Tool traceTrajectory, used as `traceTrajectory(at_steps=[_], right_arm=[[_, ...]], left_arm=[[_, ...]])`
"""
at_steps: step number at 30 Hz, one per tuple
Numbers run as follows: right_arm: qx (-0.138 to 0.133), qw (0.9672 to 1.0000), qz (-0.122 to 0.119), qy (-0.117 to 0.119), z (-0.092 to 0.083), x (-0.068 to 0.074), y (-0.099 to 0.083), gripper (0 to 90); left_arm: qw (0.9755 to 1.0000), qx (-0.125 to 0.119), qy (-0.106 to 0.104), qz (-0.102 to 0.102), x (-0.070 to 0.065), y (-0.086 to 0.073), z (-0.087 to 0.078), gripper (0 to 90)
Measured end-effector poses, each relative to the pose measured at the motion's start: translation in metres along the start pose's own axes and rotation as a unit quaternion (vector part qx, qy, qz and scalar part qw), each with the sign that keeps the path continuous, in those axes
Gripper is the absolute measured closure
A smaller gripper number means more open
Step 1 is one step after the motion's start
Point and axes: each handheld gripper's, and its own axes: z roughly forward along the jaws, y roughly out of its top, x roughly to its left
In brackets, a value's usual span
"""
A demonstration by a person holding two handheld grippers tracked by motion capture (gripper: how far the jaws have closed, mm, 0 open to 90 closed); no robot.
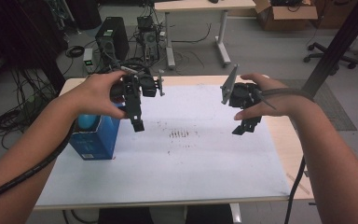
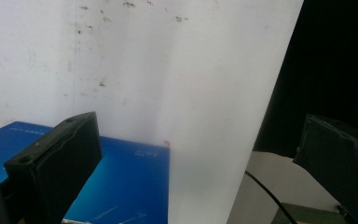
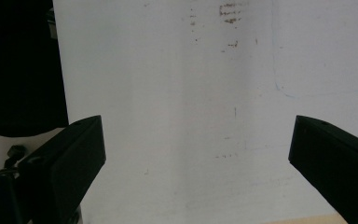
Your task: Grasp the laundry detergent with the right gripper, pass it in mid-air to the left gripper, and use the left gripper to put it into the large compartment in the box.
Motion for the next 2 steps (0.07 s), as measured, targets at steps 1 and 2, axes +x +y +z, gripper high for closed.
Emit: traceTrajectory(at_steps=[1, 2], right_arm=[[-0.001, 1.0000, -0.002, 0.000, -0.0011, 0.0005, 0.0003, 3.8], [-0.002, 1.0000, -0.004, -0.001, -0.0020, 0.0007, 0.0006, 3.8]], left_arm=[[1.0000, -0.001, -0.002, 0.001, -0.0008, -0.0003, -0.0008, 0.2], [1.0000, -0.006, -0.005, 0.000, -0.0019, -0.0010, -0.0015, 0.2]])
